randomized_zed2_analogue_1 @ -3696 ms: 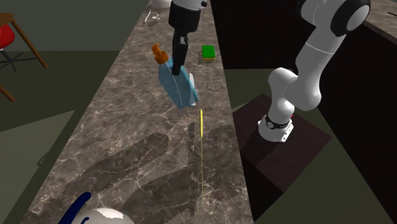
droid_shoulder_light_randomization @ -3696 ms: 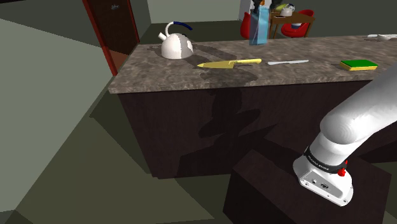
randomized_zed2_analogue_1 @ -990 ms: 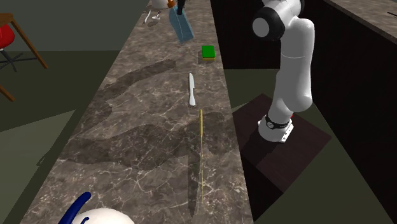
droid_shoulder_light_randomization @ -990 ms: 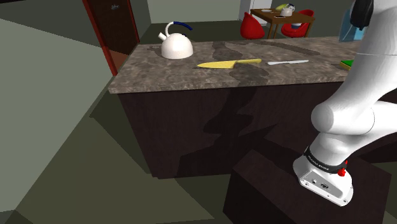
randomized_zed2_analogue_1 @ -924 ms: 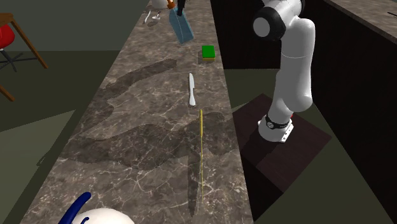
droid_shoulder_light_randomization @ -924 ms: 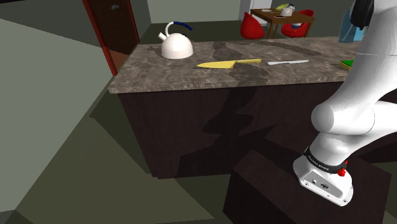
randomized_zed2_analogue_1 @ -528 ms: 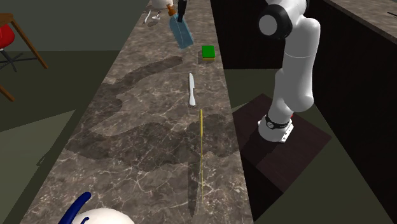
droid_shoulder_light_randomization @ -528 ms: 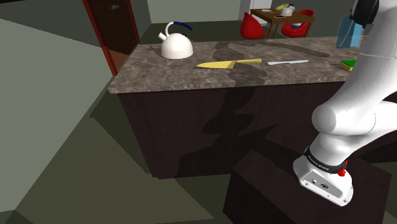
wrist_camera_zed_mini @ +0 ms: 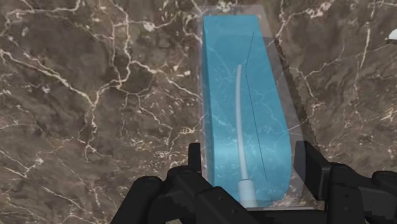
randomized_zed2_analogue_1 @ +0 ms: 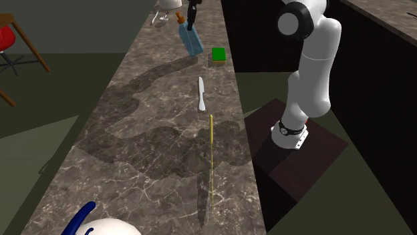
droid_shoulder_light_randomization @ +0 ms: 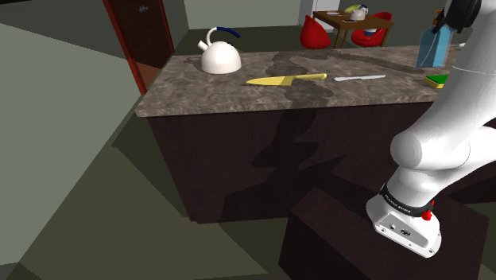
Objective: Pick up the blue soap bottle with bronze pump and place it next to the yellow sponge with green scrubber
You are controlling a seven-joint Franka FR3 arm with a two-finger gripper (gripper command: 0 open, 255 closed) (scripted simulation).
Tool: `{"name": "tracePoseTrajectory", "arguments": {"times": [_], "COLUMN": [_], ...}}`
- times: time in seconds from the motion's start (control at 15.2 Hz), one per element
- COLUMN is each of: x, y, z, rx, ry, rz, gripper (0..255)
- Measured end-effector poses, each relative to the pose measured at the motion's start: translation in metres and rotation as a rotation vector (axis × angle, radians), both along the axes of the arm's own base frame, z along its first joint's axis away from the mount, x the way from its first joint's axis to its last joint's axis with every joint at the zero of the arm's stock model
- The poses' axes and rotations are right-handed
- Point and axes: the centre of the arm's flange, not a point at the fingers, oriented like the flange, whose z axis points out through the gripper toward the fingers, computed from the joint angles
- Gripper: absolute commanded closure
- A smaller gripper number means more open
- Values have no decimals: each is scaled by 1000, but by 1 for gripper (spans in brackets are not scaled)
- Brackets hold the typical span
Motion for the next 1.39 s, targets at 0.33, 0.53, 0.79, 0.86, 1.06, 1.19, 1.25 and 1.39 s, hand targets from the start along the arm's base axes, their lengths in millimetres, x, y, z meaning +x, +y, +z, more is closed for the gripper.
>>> {"name": "tracePoseTrajectory", "arguments": {"times": [0.33, 0.53, 0.79, 0.86, 1.06, 1.19, 1.25, 1.39], "x": [0, -1, 0, -1, -10, -13, -13, -13], "y": [0, 0, 0, 2, 3, 4, 4, 4], "z": [0, -2, -3, 4, 35, 43, 44, 45], "rx": [-3, 1, 2, 2, 0, 1, 2, 2], "ry": [-1, 1, 2, 2, 1, 1, 2, 2], "rz": [-1, -1, -1, -1, -2, -1, -1, -1], "gripper": [255, 0, 0, 0, 0, 0, 0, 0]}}
